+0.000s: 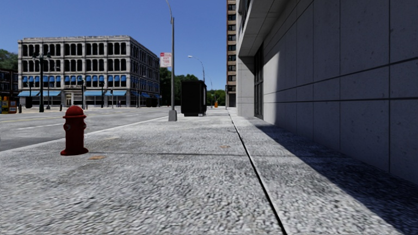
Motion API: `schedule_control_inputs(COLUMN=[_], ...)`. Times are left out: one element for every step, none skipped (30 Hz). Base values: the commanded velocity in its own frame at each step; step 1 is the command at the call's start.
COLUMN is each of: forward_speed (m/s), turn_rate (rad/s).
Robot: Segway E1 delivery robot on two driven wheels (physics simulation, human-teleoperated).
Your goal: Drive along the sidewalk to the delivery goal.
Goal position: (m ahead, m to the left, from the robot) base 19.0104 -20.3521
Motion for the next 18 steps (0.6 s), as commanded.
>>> schedule_control_inputs(forward_speed=[2.0, 2.0, 2.0, 2.0, 2.0, 2.0, 2.0, 2.0, 2.0, 2.0, 2.0, 2.0, 2.0, 2.0, 2.0, 2.0, 2.0, 2.0], turn_rate=[-0.25, -0.25, -0.19, -0.02, -0.02, 0.0, 0.0, 0.0, 0.0, 0.0, 0.0, 0.0, 0.0, 0.0, 0.0, 0.0, 0.0, 0.0])
